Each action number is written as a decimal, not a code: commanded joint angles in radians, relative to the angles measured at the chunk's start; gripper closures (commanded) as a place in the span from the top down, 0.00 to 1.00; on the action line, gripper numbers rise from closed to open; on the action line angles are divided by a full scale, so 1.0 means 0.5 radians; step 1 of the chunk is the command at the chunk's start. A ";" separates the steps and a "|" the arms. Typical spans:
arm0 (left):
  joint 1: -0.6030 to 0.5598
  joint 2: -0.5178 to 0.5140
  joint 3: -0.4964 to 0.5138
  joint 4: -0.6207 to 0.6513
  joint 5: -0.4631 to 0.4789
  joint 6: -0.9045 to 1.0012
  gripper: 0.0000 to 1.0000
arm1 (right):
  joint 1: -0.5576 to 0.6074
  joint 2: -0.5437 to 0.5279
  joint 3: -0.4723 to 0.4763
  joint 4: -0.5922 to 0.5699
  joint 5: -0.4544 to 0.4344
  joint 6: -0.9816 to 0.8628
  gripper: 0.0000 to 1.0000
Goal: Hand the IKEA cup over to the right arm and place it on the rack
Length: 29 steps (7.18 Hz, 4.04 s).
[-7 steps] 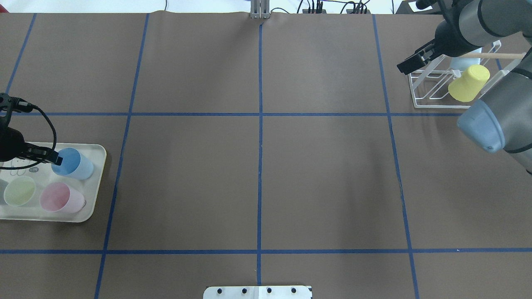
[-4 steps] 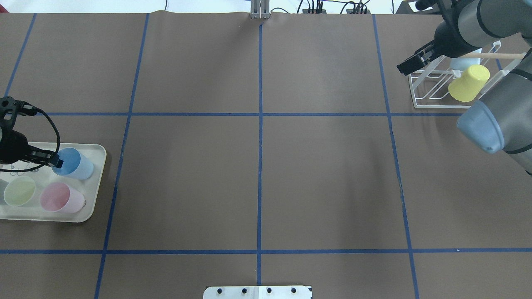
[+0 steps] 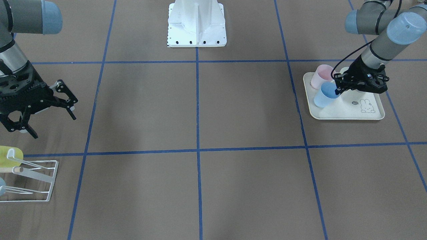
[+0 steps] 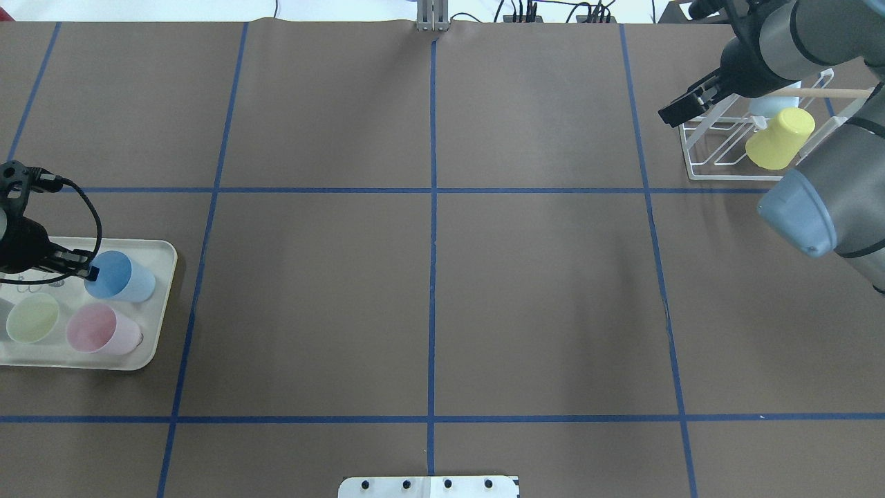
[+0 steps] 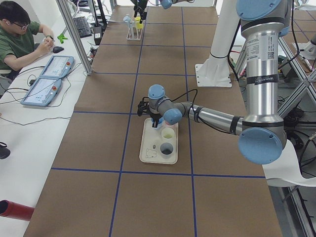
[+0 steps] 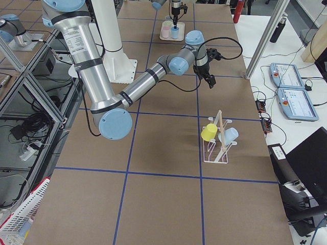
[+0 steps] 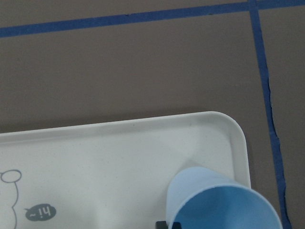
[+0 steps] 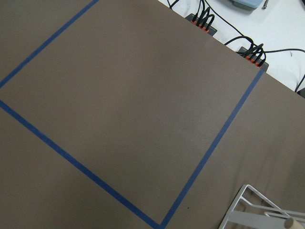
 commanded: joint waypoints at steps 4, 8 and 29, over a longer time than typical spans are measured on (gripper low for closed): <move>-0.405 -0.282 -0.295 0.684 -0.347 -0.049 0.00 | -0.067 0.171 -0.022 0.247 -0.028 0.001 0.99; -0.439 -0.665 -0.295 0.662 -0.664 -0.795 0.00 | -0.275 0.371 -0.107 0.519 -0.245 0.010 0.93; -0.243 -1.393 -0.126 0.061 -0.900 -2.509 0.00 | -1.111 0.586 -0.270 1.727 -1.169 -0.306 0.99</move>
